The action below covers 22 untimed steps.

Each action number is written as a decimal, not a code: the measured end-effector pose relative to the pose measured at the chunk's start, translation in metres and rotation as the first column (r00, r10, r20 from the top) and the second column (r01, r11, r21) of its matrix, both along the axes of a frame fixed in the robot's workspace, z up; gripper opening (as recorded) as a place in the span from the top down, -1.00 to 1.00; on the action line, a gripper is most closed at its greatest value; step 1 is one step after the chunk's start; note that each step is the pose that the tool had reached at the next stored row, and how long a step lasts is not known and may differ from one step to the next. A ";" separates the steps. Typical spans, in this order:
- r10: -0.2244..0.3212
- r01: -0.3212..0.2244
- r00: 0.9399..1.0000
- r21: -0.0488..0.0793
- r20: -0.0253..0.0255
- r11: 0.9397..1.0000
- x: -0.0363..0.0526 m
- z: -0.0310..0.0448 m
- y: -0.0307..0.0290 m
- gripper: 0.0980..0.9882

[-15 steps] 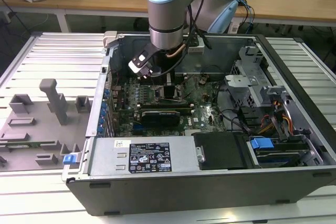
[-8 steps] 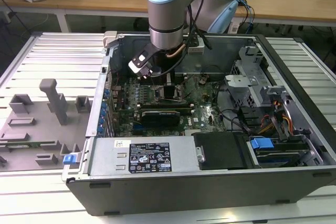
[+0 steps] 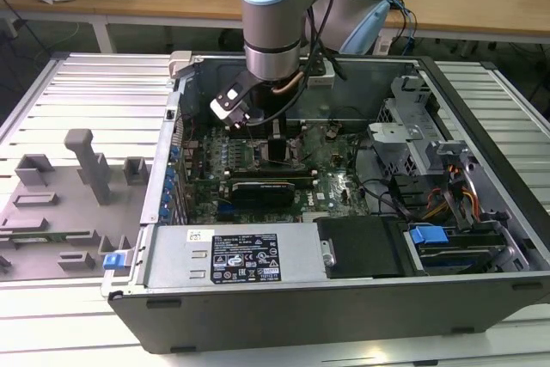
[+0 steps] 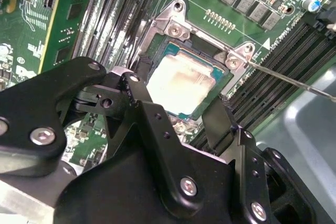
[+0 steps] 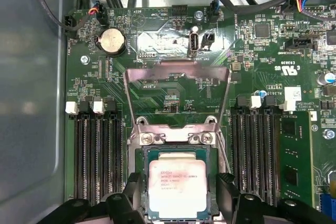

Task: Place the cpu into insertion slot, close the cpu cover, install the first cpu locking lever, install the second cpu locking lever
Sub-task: 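Place the cpu into insertion slot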

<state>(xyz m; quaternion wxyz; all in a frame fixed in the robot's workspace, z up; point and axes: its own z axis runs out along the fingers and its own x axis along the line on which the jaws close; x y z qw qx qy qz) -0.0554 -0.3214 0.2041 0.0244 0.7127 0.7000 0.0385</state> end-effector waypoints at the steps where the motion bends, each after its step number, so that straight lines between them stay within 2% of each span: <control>1: 0.000 0.000 1.000 0.000 0.000 1.000 0.0000 0.0014 0.0000 -0.30; 8: 0.000 0.000 1.000 0.000 0.000 1.000 0.0000 0.0032 0.0000 -0.26; 15: 0.000 0.000 1.000 0.000 0.000 1.000 0.0000 0.0036 0.0000 0.71; 16: 0.000 0.000 1.000 0.000 0.000 1.000 0.0000 0.0036 0.0000 0.71; 18: 0.000 0.000 1.000 0.000 0.000 1.000 0.0000 0.0037 0.0000 0.98; 22: 0.000 0.000 1.000 0.000 0.000 1.000 0.0000 0.0040 0.0000 0.98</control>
